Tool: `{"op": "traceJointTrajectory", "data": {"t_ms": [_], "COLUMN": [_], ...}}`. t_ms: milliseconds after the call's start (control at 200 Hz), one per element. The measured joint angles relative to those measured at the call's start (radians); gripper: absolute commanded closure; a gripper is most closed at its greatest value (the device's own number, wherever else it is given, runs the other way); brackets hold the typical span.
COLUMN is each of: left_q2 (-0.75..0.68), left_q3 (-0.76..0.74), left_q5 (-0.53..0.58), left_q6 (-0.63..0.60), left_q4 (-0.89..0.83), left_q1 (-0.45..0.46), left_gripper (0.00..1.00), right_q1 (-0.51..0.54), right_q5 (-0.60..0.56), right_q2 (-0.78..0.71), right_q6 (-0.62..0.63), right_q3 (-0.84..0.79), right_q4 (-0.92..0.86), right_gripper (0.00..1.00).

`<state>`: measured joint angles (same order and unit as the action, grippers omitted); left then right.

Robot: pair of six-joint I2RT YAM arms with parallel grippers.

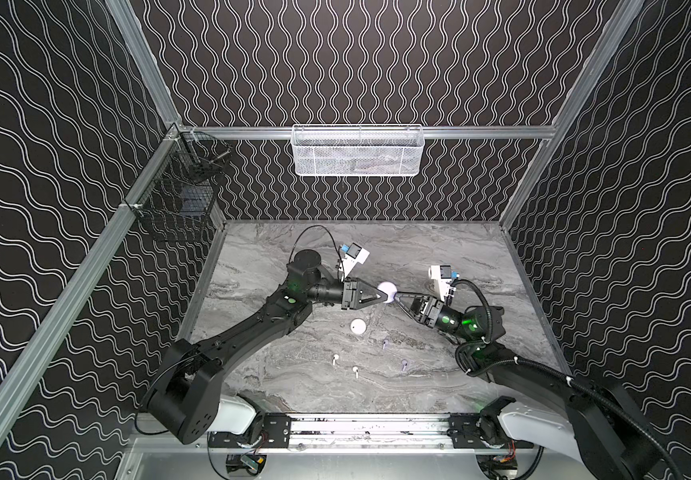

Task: Insert the wireless bluetooth earbuds into the charging case

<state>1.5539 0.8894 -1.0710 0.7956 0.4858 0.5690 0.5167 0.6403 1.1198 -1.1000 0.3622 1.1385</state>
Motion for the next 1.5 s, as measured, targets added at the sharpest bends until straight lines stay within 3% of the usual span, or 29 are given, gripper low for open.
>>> {"op": "traceJointTrajectory", "data": {"t_ms": [335,716,856,1006,1246,1496], "left_q2": [-0.074,-0.112,-0.118,-0.104,-0.131,-0.157], "left_q3": [0.019,-0.173,-0.236,-0.295,-0.354,-0.44], "left_q5": [0.167,0.417,0.557,0.644,0.701,0.706], "left_q6": [-0.201,-0.298,-0.388,-0.443,-0.51,-0.545], "left_q4": [-0.254,-0.204,-0.175,-0.125,-0.057,0.042], "left_q1": [0.069,0.162,0.234,0.245,0.249,0.27], "left_gripper": [0.95,0.95,0.95,0.95,0.96,0.96], "right_q1": [-0.002,-0.002,-0.002,-0.002,0.023,0.142], "right_q5": [-0.097,-0.206,-0.214,-0.231,-0.237,-0.273], "right_q2": [-0.193,-0.281,-0.297,-0.307,-0.316,-0.265], "right_q6": [0.216,0.402,0.439,0.462,0.468,0.488], "right_q3": [0.134,0.215,0.221,0.215,0.178,0.19], "right_q4": [-0.54,-1.016,-1.113,-1.184,-1.246,-1.295], "right_gripper": [0.26,0.26,0.26,0.26,0.27,0.28]}}
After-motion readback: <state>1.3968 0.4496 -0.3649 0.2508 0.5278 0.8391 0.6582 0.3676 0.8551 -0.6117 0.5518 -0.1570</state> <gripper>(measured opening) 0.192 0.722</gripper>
